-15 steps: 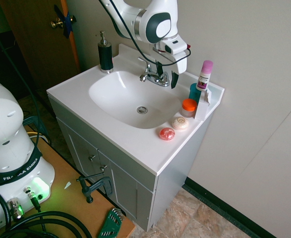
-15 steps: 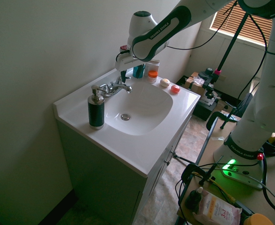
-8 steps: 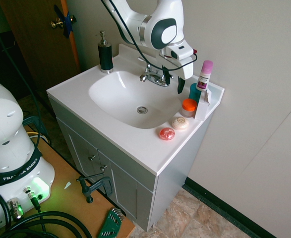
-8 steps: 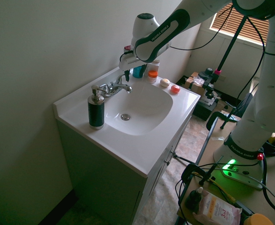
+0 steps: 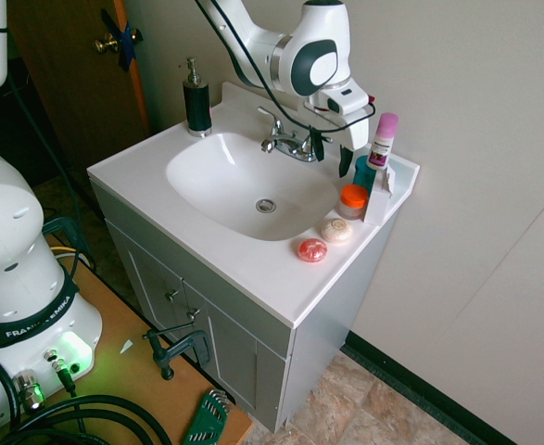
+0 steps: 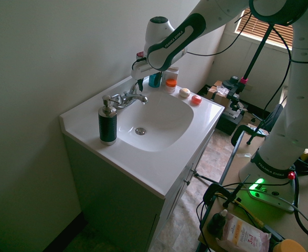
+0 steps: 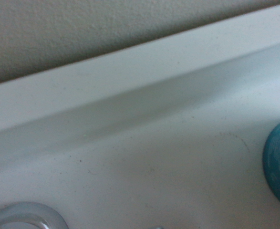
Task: Turn off the cold water
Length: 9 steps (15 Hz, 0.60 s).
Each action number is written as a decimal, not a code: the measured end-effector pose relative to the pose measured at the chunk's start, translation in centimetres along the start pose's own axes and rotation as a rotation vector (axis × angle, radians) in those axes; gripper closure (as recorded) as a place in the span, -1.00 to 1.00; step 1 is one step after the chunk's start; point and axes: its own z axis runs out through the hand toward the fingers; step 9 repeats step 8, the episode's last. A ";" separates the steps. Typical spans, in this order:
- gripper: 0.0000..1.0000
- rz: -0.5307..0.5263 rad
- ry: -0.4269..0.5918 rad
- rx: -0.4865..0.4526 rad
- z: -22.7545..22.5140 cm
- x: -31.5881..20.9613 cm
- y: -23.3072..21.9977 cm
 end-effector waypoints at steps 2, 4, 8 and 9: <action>-1.00 -0.011 -0.027 -0.007 -0.8 -0.9 1.9; -1.00 -0.054 -0.073 -0.001 -2.3 -3.4 4.4; -1.00 -0.117 -0.181 -0.002 -7.4 -9.0 8.4; -1.00 -0.117 -0.181 -0.002 -7.4 -9.0 8.4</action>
